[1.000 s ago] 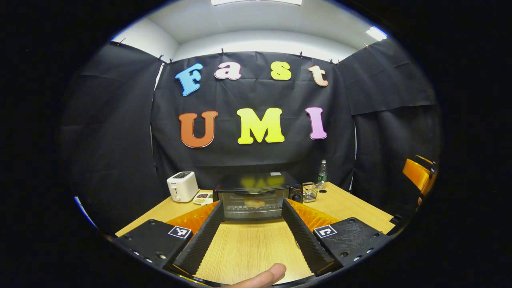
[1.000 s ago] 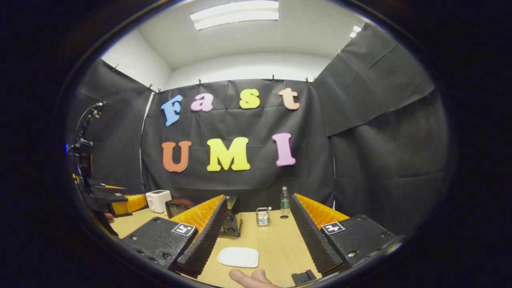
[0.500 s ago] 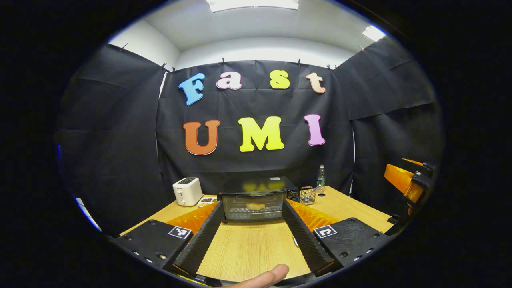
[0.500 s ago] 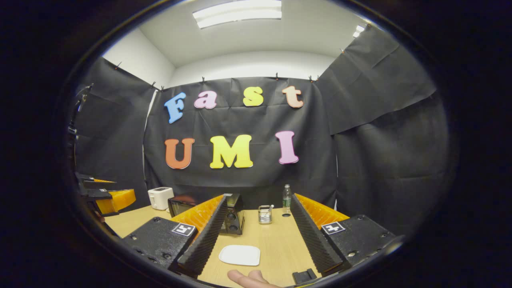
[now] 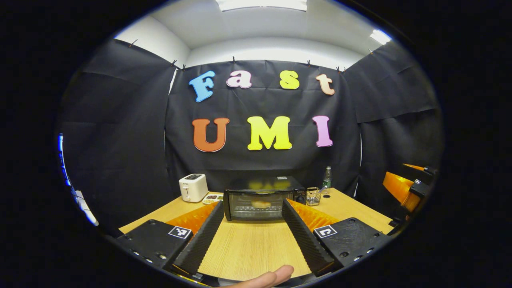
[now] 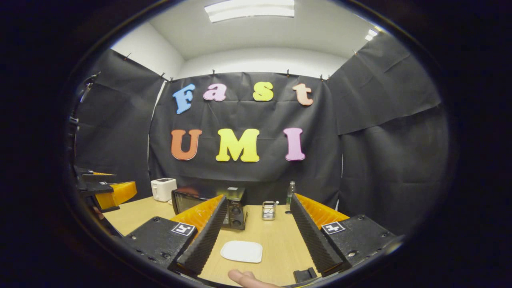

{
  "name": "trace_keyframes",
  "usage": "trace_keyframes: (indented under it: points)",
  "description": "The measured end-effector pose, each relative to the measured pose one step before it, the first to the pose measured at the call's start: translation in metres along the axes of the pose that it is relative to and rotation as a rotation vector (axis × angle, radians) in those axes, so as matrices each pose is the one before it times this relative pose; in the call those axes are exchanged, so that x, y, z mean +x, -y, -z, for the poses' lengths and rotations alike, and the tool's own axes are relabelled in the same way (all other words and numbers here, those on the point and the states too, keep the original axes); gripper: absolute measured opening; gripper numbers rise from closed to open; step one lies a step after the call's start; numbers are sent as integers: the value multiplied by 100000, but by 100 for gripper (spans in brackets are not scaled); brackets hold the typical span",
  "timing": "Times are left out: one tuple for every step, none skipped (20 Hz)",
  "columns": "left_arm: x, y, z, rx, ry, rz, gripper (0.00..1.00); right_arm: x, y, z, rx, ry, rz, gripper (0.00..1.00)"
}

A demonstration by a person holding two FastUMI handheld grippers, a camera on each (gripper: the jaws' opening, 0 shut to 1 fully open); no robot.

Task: Open the electric oven with the left hand, put the food in, and close the electric oven.

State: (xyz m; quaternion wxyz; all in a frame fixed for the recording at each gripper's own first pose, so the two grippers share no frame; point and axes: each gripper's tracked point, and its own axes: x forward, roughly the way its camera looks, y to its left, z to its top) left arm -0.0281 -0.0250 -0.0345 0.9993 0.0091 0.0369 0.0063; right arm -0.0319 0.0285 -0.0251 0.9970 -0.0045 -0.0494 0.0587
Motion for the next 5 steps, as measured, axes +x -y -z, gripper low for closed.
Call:
trace_keyframes:
  points:
    - [-86, 250, 16, -36, 86, 1032, 96, -57, -112, -125, -384, 294, -110, 95]
    - [-106, 75, -54, 56, 291, 613, 95, -79, 51, -280, -311, 662, 246, 95]
    - [-75, 72, -74, 197, 422, 415, 95, 22, 179, 23, -270, 217, 708, 95]
    - [9, 75, 9, 294, 247, 309, 95, 13, 185, -50, -53, 189, 779, 95]
    - [-59, 58, 74, 266, -218, 288, 95, 18, 88, 159, 156, -229, 347, 95]
